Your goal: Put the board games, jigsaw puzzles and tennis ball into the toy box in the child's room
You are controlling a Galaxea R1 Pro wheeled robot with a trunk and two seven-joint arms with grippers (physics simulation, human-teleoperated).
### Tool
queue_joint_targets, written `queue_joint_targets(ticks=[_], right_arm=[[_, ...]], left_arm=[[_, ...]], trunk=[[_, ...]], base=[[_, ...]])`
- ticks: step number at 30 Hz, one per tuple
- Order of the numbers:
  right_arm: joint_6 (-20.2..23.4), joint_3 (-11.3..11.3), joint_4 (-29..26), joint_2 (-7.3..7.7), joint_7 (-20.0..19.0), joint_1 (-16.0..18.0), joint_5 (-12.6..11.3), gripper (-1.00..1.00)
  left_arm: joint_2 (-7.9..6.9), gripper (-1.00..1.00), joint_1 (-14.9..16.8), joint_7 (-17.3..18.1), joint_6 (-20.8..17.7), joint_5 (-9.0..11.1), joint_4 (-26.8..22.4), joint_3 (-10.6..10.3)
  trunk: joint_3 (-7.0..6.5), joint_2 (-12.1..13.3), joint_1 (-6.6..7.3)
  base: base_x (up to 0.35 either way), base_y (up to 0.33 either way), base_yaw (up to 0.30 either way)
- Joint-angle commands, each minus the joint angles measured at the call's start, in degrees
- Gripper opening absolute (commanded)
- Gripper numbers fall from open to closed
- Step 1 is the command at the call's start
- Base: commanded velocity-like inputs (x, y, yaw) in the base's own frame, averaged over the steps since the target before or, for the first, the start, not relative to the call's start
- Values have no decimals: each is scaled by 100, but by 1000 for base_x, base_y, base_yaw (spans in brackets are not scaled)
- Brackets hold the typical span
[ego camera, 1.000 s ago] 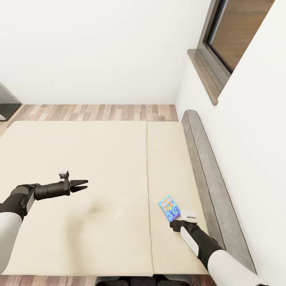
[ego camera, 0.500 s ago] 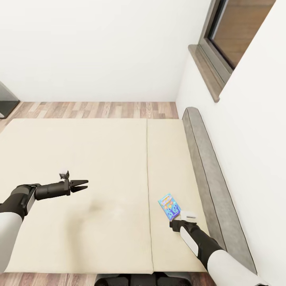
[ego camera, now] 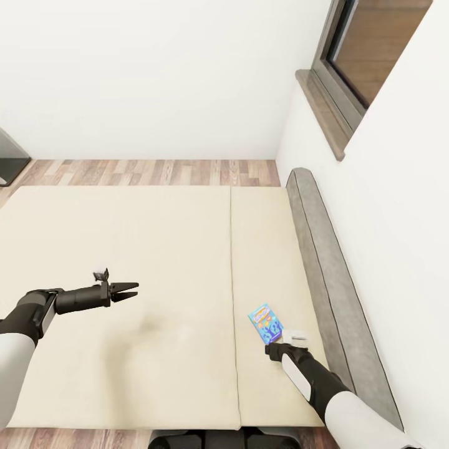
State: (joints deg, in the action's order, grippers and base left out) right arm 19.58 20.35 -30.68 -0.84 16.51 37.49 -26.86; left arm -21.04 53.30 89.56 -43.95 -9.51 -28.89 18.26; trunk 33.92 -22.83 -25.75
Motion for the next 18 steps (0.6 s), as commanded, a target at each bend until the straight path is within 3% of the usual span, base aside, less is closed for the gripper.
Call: queue_joint_targets(ticks=[1,8,11,18], right_arm=[[22,41,-65,7,54,3,-60,100],[219,44,-572,-17,77,45,-67,100],[606,32,-756,-180,104,127,-62,100],[907,21,-881,-323,147,425,-67,100]], left_arm=[[4,100,4,44,-59,-60,-3,28],[-2,100,4,44,-60,-60,-3,28],[1,100,4,44,-61,-60,-3,28],[7,100,4,44,-53,-69,-3,28]], trunk=[[7,-9,-3],[8,-9,-3],[8,-9,-3],[8,-9,-3]], base=[[0,0,0],[0,0,0],[0,0,0],[0,0,0]])
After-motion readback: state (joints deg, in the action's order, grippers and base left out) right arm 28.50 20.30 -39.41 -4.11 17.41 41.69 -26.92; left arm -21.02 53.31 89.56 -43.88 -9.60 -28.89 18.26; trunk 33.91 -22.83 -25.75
